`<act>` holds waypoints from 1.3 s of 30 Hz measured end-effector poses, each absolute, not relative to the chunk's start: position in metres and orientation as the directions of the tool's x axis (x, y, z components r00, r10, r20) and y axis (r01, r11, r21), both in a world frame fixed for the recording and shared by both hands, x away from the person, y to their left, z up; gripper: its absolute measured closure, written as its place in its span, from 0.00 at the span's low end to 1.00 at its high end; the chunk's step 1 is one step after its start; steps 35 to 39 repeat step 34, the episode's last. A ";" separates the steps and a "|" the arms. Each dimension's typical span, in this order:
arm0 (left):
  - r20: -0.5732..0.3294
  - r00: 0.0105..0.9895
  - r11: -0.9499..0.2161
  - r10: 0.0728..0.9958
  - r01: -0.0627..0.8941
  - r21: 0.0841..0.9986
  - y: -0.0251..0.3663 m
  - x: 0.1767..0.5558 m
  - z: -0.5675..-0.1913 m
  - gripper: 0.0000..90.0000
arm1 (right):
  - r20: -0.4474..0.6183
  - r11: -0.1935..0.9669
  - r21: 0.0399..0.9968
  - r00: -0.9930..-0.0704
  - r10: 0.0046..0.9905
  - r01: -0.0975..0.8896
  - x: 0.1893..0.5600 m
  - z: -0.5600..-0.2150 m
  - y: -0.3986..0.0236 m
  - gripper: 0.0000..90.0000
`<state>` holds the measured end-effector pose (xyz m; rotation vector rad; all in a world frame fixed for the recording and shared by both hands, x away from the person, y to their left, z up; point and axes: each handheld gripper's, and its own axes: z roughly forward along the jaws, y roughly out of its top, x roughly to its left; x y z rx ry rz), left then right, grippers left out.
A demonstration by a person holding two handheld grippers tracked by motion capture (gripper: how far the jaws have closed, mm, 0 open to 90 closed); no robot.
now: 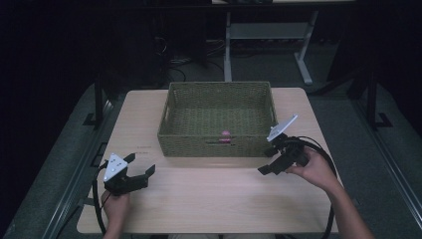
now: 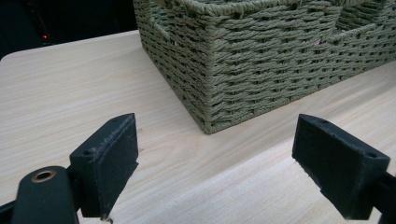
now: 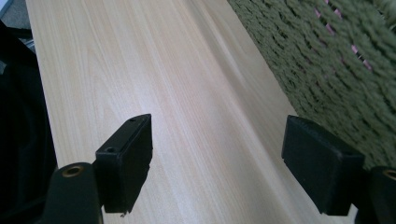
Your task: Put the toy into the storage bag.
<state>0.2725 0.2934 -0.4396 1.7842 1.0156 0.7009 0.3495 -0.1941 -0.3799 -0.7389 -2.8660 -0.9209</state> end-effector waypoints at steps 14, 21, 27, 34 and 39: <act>0.026 0.499 -0.220 0.866 0.335 0.916 0.293 0.272 -0.440 0.15 | 0.187 0.701 0.534 -0.874 0.448 0.473 0.332 -0.395 -0.205 0.27; 0.021 0.504 -0.217 0.864 0.333 0.918 0.293 0.271 -0.440 0.15 | 0.186 0.700 0.523 -0.867 0.463 0.486 0.317 -0.406 -0.213 0.27; 0.015 0.510 -0.215 0.860 0.336 0.917 0.293 0.271 -0.440 0.15 | 0.180 0.680 0.540 -0.858 0.481 0.495 0.299 -0.415 -0.218 0.27; 0.019 0.515 -0.222 0.857 0.336 0.915 0.292 0.271 -0.440 0.15 | 0.123 0.609 0.627 -0.834 0.538 0.485 0.255 -0.425 -0.219 0.24; 0.019 0.515 -0.222 0.857 0.336 0.915 0.292 0.271 -0.440 0.15 | 0.123 0.609 0.627 -0.834 0.538 0.485 0.255 -0.425 -0.219 0.24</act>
